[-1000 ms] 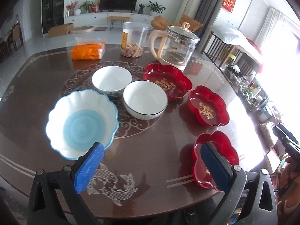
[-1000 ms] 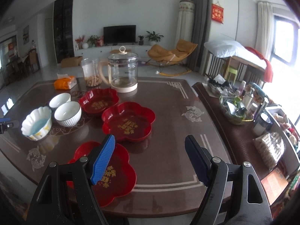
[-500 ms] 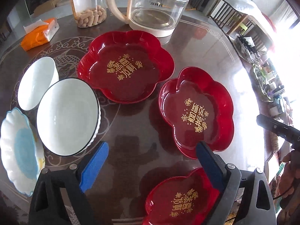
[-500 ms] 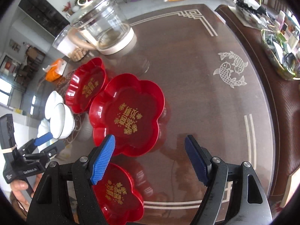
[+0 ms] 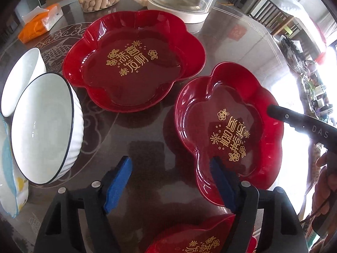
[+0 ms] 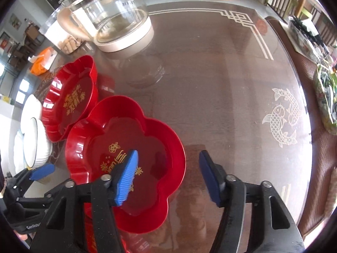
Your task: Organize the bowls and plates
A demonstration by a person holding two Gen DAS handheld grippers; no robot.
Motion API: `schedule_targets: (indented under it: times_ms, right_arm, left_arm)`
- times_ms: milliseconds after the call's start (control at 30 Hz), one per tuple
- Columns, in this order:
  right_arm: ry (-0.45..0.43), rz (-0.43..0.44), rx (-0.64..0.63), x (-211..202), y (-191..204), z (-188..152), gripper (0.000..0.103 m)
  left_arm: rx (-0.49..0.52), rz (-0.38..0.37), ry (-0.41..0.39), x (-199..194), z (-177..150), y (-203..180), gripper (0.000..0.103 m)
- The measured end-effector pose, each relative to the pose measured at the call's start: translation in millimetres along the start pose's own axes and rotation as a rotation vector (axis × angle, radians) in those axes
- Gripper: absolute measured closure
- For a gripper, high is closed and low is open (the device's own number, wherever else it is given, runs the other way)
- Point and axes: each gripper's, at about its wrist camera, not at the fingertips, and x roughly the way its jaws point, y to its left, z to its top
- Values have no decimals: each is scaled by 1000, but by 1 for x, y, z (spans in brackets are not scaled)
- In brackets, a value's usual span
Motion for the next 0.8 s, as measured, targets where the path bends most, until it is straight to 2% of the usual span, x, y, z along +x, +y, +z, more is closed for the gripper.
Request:
schedule_targets:
  times_ms: [100,133,167,200,267,367,467,667,800]
  right_arm:
    - [2,-20,-7,10,-2,2,58]
    - [4,-21,-9,13,-3,2,61]
    - [8,-20,-5,15,-4,1,71]
    - [10,-23,1,16,-6,0,86]
    - [11,-10,11,17,-10,-4,91]
    - [-4,-1,16,8,-12,-11,93]
    - [-50,-20,14,-14,-14,-17,93]
    - [-171,29,26,-81,-16,-28,93]
    - [-241,83,13,-127,-8,-54,93]
  left_arm:
    - [-5,-10,11,7,-3,1,45]
    - [-7,-16,12,9,-3,2,57]
    - [-5,-37,16,11,-3,2,71]
    - [3,-67,18,11,-3,2,77]
    - [33,-89,5,8,-3,-4,100]
    - [84,-56,-31,-3,-6,-16,100]
    - [95,-90,-61,-25,-8,-21,100]
    - [168,-131,-163,-96,-15,-33,100]
    - [225,-161,-185,-134,-37,-30,100]
